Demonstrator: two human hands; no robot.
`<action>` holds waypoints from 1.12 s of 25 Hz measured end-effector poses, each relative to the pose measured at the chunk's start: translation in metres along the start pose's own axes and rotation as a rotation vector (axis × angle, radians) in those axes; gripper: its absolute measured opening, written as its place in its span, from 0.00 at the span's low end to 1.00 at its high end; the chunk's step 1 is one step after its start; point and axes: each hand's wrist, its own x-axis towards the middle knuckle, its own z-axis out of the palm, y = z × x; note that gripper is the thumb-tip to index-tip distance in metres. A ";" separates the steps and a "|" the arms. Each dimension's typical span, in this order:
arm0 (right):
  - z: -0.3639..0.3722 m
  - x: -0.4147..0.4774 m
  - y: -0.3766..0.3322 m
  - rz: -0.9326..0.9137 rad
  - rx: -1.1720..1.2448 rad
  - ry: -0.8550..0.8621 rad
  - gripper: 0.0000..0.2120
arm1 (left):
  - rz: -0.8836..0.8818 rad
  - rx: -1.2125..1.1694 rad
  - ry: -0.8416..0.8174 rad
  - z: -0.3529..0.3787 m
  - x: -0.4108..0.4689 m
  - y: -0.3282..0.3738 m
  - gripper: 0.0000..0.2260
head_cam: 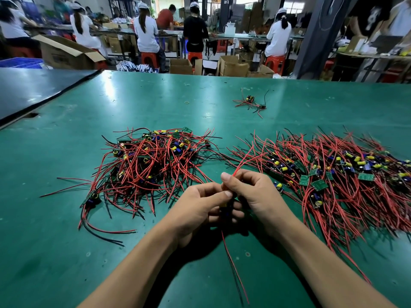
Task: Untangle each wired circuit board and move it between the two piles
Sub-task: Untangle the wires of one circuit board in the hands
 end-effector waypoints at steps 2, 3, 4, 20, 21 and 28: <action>0.001 -0.001 0.000 0.004 -0.001 -0.022 0.17 | 0.032 0.027 0.040 0.000 0.001 -0.001 0.08; 0.002 -0.002 -0.001 0.028 0.027 -0.049 0.17 | 0.048 0.051 0.046 -0.001 0.001 -0.001 0.07; 0.002 -0.003 0.000 0.056 0.044 -0.082 0.18 | 0.068 0.080 0.044 -0.001 0.001 -0.001 0.07; -0.030 0.016 -0.005 -0.257 -0.633 0.212 0.15 | 0.096 0.422 -0.049 -0.006 0.002 0.003 0.07; -0.030 0.017 -0.004 -0.268 -0.613 0.258 0.16 | 0.093 0.429 -0.058 -0.006 0.002 0.003 0.07; -0.018 0.020 -0.007 0.153 0.114 0.202 0.26 | 0.080 0.387 -0.028 -0.004 0.001 0.001 0.07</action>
